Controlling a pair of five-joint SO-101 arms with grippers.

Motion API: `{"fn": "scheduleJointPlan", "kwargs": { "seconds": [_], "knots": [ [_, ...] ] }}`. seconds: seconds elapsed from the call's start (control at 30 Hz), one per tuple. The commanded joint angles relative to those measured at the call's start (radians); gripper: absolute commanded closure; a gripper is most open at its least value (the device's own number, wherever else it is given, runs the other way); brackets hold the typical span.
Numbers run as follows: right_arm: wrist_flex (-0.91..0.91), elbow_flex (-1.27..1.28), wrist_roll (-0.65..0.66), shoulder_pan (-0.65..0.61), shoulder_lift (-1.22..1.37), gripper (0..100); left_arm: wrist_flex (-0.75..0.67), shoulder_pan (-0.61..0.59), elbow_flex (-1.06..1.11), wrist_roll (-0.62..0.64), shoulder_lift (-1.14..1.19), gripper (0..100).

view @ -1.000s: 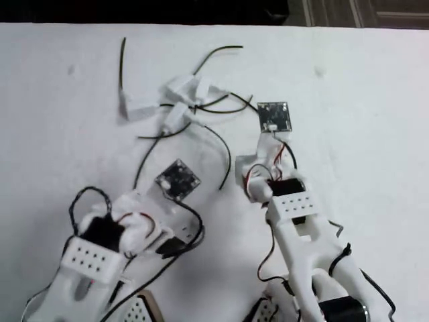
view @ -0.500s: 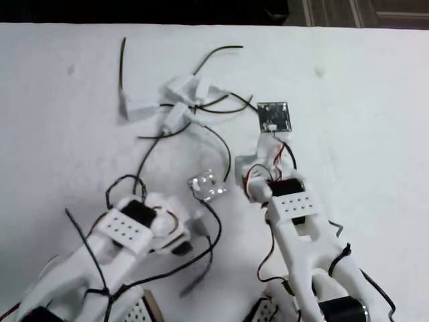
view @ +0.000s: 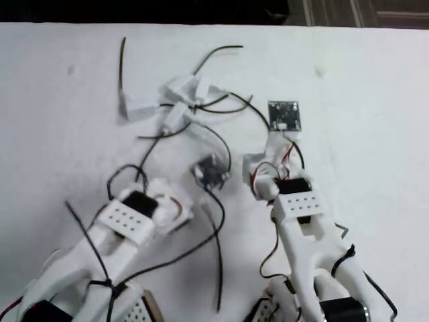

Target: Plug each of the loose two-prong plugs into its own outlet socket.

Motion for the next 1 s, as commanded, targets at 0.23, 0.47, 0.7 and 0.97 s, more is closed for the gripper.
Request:
{"fn": "scheduleJointPlan", "kwargs": {
  "seconds": [0.23,0.47,0.7,0.97],
  "knots": [
    [-0.016,-0.038,-0.009,0.024,-0.008,98.1,-0.222,-0.239,-0.301,0.011,0.01,98],
    [-0.016,-0.04,-0.009,0.019,-0.004,98.1,-0.423,-0.266,-0.304,0.066,0.013,97],
    [-0.012,-0.04,-0.009,0.016,-0.002,98.1,-0.356,-0.36,-0.433,0.207,0.177,74],
    [-0.015,-0.04,-0.003,0.015,-0.001,98.1,-0.072,-0.403,-0.641,0.215,0.242,73]
  ]
}}
